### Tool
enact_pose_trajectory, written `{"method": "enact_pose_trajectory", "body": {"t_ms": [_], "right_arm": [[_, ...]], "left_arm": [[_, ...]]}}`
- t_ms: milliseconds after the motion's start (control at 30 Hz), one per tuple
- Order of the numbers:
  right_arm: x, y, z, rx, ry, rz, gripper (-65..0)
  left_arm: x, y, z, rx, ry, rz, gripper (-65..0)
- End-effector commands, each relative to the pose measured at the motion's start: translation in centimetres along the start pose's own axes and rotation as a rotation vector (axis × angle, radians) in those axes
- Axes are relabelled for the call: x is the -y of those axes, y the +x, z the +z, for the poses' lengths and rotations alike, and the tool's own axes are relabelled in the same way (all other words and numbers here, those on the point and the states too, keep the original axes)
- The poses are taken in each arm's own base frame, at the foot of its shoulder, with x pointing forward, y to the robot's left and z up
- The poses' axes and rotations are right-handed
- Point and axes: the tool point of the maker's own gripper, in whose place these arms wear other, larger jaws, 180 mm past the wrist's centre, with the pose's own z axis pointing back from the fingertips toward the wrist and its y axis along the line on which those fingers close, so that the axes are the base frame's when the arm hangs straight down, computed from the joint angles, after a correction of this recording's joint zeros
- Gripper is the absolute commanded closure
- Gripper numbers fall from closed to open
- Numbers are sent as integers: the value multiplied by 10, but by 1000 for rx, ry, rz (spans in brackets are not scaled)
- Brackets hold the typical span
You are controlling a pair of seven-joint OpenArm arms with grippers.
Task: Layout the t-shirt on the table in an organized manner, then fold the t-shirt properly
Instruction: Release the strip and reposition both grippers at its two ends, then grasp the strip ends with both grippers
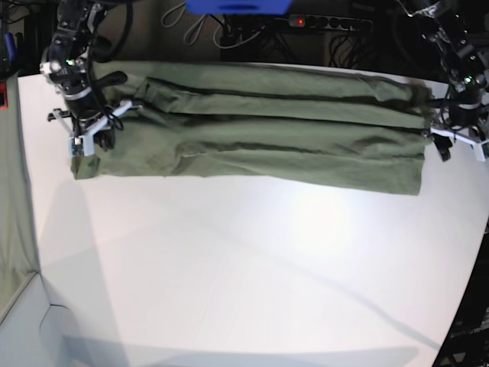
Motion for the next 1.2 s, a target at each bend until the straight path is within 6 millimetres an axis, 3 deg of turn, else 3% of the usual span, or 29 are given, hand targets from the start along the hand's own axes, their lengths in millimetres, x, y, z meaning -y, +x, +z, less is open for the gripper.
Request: {"method": "enact_pose_trajectory", "body": {"t_ms": [0, 133, 300, 467, 600, 700, 867, 1000, 1167], "right_arm": [[0, 15, 1, 54, 3, 2, 0], [1, 3, 0, 20, 4, 3, -44], [1, -6, 4, 1, 4, -1, -223], [0, 10, 16, 45, -1, 26, -311], [-3, 22, 26, 80, -4, 47, -321], [-6, 28, 30, 95, -1, 54, -322], [-12, 21, 33, 83, 4, 35, -322], [-30, 17, 31, 71, 54, 39, -322], [-53, 13, 29, 60, 114, 53, -322]], "left_arm": [[-3, 17, 0, 52, 3, -7, -457], [-1, 16, 0, 51, -2, -8, -458], [4, 14, 2, 57, -27, 47, -458], [4, 8, 10, 67, -76, 155, -458], [1, 13, 10, 77, -87, 172, -458], [0, 4, 6, 53, -83, 185, -459], [-2, -17, 0, 2, -76, 212, -481], [1, -21, -7, -12, -79, 231, -544], [4, -25, -8, -18, -82, 243, -562]]}}
